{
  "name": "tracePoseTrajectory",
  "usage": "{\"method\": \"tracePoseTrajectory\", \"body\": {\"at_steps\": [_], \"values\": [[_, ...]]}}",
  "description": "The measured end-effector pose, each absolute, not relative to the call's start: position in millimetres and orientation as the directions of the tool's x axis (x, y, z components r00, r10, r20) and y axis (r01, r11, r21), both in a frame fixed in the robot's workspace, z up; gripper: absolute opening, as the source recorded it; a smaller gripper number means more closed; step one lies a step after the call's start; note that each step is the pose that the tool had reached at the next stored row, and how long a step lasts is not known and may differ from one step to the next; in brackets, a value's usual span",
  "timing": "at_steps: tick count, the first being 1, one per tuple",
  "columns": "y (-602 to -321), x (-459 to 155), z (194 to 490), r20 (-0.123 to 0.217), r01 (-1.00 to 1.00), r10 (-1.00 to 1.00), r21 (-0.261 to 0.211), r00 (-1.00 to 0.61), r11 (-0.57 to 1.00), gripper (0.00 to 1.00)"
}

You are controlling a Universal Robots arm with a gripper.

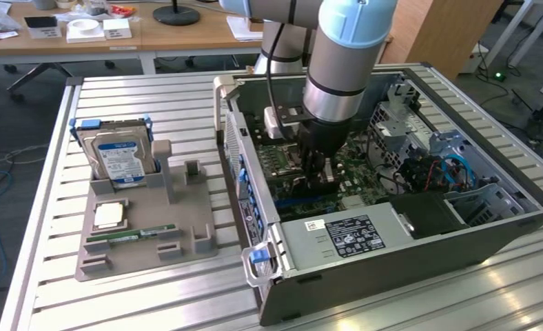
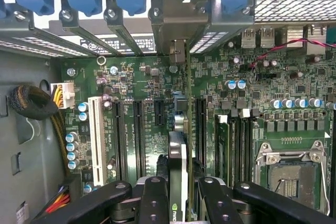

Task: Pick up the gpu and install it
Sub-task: 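Insert the gpu into the slot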

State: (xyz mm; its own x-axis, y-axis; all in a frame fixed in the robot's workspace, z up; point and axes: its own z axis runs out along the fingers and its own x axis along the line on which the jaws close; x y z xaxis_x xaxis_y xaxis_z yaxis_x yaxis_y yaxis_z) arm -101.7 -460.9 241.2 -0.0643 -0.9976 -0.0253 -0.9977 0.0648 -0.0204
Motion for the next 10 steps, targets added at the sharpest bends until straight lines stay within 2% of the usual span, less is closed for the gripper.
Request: {"method": "tracePoseTrajectory", "body": {"at_steps": [10], "values": [[-460.8, -101.8, 240.2, -0.026, -0.998, -0.998, -0.021, -0.064, 0.065, 0.27]]}}
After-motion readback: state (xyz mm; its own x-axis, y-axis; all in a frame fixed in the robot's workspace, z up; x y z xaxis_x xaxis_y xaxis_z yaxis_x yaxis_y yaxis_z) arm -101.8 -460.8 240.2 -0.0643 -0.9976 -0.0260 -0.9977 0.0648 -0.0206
